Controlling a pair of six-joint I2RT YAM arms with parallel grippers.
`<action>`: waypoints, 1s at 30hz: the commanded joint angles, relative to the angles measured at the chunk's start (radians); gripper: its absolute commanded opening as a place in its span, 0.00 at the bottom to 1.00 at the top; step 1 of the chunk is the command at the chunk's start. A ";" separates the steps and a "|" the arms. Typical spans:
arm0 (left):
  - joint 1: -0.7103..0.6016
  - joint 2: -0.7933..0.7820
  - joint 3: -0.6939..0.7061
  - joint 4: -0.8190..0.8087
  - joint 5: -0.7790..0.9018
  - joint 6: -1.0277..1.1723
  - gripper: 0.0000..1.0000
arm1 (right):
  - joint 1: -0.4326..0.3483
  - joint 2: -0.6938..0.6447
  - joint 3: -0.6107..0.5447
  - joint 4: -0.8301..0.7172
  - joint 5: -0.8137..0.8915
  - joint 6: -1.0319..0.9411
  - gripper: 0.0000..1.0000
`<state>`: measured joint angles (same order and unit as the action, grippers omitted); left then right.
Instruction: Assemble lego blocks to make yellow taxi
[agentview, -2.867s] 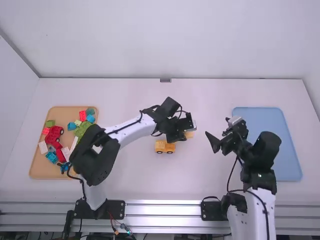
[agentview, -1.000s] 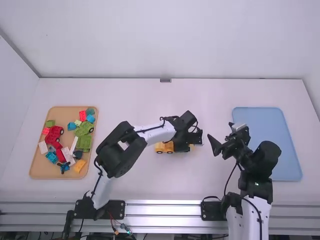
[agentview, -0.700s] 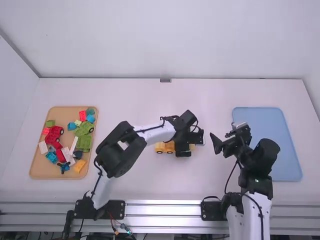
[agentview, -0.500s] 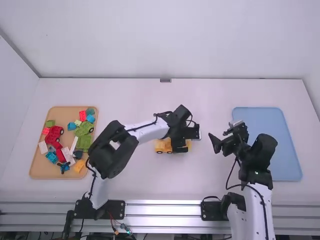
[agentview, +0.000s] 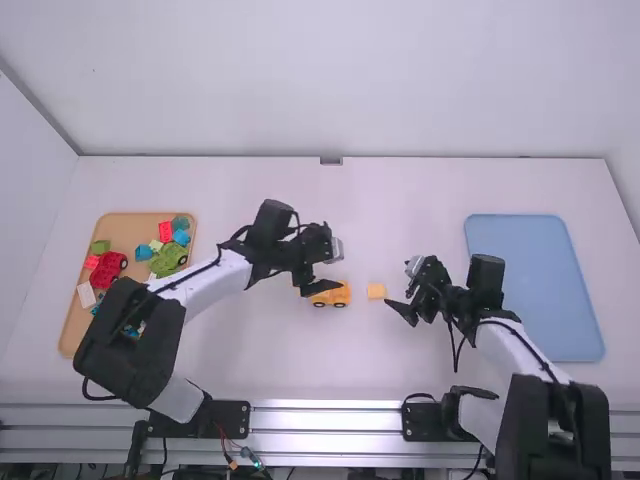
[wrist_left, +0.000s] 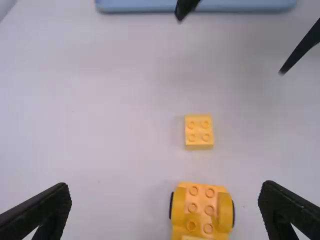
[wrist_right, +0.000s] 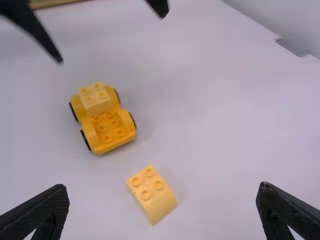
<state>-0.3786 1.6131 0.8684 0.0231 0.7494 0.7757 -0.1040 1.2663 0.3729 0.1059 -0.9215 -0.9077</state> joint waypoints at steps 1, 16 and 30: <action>0.084 -0.014 -0.063 0.031 0.277 0.006 0.99 | 0.035 0.093 0.016 0.032 -0.025 -0.156 0.99; 0.167 -0.014 -0.269 0.409 0.443 -0.044 0.99 | 0.071 0.549 0.348 -0.319 -0.055 -0.642 0.88; 0.164 -0.014 -0.306 0.561 0.439 -0.159 1.00 | 0.093 0.754 0.452 -0.351 -0.072 -0.719 0.76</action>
<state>-0.2142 1.6123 0.5709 0.5823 1.1599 0.6300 -0.0177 1.9949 0.7975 -0.2424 -0.9676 -1.6085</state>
